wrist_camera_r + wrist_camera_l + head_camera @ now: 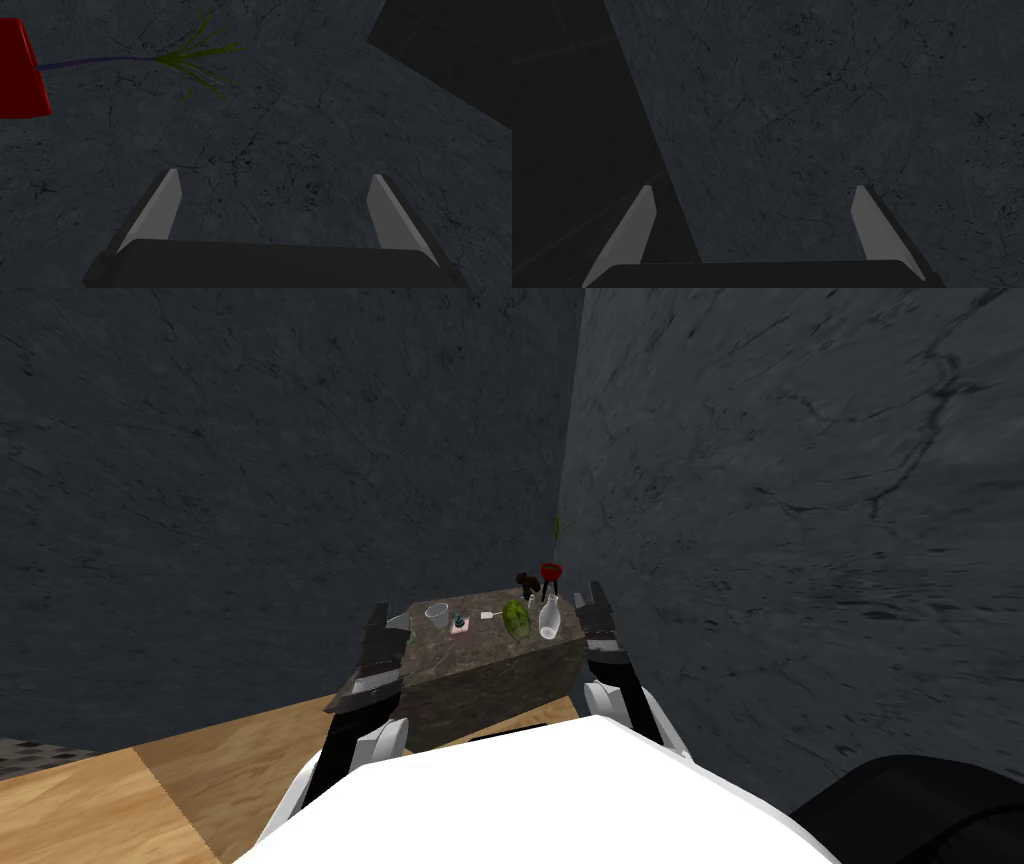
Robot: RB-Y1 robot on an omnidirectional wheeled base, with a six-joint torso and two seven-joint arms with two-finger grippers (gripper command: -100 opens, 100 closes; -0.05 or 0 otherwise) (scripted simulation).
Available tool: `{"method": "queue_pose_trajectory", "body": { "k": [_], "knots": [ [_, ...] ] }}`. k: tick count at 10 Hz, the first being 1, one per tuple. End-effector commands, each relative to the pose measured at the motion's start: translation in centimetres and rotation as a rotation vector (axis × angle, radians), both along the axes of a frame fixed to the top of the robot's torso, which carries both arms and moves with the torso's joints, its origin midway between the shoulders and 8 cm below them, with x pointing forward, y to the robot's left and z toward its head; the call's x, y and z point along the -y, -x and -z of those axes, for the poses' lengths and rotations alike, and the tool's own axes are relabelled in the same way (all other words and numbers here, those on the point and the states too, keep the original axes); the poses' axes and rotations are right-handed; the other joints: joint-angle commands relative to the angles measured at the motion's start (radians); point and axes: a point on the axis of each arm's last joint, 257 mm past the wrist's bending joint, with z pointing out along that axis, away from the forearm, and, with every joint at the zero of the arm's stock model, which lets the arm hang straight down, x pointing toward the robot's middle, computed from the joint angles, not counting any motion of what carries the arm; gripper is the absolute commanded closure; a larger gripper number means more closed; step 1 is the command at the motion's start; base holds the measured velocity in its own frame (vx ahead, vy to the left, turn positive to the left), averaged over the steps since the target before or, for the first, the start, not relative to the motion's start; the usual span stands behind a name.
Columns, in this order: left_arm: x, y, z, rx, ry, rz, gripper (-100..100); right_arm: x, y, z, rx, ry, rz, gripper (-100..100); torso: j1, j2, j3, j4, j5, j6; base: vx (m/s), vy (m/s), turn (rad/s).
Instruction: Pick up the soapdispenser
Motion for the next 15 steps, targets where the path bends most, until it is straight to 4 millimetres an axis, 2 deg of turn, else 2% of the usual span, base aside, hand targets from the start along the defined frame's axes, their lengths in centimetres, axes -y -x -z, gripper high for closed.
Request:
{"method": "queue_pose_trajectory", "body": {
  "k": [1,10,15],
  "knots": [
    [0.0,-0.8,0.2,-0.026,-0.018,0.009,-100,0.0,0.0,0.0,0.000,0.000,0.000,0,0.000,0.000,0.000,0.000,0.000,0.000,-0.023,-0.008,-0.002],
    [-0.6,-5.2,1.2,-0.160,-0.037,0.012,-100,0.0,0.0,0.0,0.000,0.000,0.000,0,-0.001,0.001,0.001,0.000,0.000,0.000,-0.031,-0.014,-0.005],
    [-1.2,-7.6,2.6,-0.256,-0.026,0.002,-100,0.0,0.0,0.0,0.000,0.000,0.000,0,-0.001,0.002,0.001,0.000,0.000,0.000,-0.027,-0.012,-0.004]
  ]
}}
